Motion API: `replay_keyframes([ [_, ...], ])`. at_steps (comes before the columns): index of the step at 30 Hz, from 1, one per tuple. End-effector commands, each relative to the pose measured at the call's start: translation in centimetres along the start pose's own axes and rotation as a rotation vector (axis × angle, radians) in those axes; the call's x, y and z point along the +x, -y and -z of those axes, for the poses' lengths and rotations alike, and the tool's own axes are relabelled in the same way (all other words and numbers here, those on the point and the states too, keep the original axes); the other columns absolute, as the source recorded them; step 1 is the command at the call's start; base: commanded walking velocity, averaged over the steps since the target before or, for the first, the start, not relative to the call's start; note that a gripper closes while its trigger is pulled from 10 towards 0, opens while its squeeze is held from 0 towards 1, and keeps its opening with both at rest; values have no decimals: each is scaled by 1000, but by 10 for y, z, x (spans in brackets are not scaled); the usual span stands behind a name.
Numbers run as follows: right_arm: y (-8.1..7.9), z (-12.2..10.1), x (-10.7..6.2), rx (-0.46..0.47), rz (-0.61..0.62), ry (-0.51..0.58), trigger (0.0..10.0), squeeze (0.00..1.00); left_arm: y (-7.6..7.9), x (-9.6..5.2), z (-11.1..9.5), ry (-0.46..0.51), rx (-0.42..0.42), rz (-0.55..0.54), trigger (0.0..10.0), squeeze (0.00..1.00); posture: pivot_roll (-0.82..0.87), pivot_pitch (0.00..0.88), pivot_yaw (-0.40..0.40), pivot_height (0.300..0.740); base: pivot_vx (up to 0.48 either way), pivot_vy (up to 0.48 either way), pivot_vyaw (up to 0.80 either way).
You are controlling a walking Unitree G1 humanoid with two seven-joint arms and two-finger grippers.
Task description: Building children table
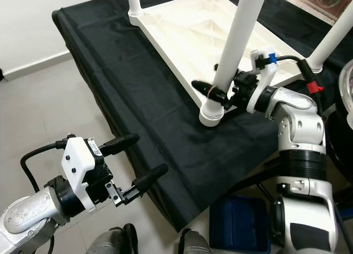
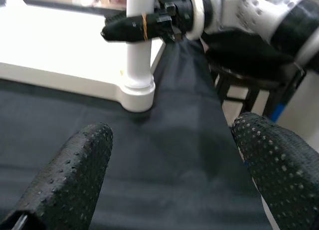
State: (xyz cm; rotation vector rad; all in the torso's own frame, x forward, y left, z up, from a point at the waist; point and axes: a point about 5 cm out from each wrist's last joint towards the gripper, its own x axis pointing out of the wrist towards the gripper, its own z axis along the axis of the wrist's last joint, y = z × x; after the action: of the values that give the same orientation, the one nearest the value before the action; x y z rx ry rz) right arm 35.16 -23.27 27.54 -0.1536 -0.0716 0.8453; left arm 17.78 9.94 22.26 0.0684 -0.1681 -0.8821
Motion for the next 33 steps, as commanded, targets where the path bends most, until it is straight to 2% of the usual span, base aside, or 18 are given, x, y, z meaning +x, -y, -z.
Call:
replay_keyframes([
  [1,3,-3,0,-41,-14,2,10000,0,2,-4,0,-16,-6,6,10000,0,74,305,-5,740,0,0,0],
  [10,11,-8,0,-68,-67,10,10000,0,2,-5,-2,-22,-3,5,10000,0,87,303,0,740,0,0,0],
  [11,14,-8,-3,-71,-69,4,2549,0,1,-5,-2,-23,-1,4,10000,0,88,301,0,740,0,0,0],
  [12,17,-12,-8,-76,-72,3,0,0,1,-5,-2,-25,2,5,10000,0,83,294,0,740,0,0,0],
  [15,17,-12,-8,-76,-72,3,0,0,1,-5,-2,-25,2,5,10000,0,83,294,0,740,0,0,0],
  [19,21,-15,-17,-76,-69,10,0,0,1,-4,-2,-22,7,7,10000,0,67,281,-3,740,0,0,0],
  [21,22,-12,-21,-124,-12,-18,0,0,-1,-1,-2,-16,11,10,10000,0,57,268,-4,740,0,0,0],
  [23,22,-12,-21,-124,-12,-18,0,0,-1,-1,-2,-16,11,10,10000,0,57,268,-4,740,0,0,0],
  [24,22,-7,-21,-164,53,-60,0,0,-1,0,-2,-13,11,10,10000,0,40,262,-12,740,0,0,0],
  [25,17,-2,-17,-163,127,-74,0,0,-2,0,-1,-12,11,8,10000,0,31,257,-13,740,0,0,0],
  [26,17,-2,-17,-163,127,-74,0,0,-2,0,-1,-12,11,8,10000,0,31,257,-13,740,0,0,0],
  [27,12,1,-14,-146,202,-72,0,0,-2,1,-1,-10,10,5,10000,0,31,257,-13,740,0,0,0],
  [28,12,1,-14,-146,202,-72,0,0,-2,1,-1,-10,10,5,10000,0,31,257,-13,740,0,0,0],
  [29,6,5,-8,-122,377,-65,0,0,-2,2,0,-6,8,6,10000,0,13,251,-20,740,0,0,0],
  [30,-3,11,-9,-54,683,-37,0,0,-2,4,0,0,4,8,10000,0,0,245,-22,740,0,0,0],
  [31,-25,22,-6,-37,856,-43,0,0,-2,6,1,4,3,14,10000,0,6,242,-22,740,0,0,0],
  [32,-41,28,-8,-25,964,-44,0,0,-2,8,1,7,4,18,10000,0,6,242,-22,740,0,0,0],
  [33,-41,28,-8,-25,964,-44,0,0,-2,8,1,7,4,18,10000,0,6,242,-22,740,0,0,0],
])
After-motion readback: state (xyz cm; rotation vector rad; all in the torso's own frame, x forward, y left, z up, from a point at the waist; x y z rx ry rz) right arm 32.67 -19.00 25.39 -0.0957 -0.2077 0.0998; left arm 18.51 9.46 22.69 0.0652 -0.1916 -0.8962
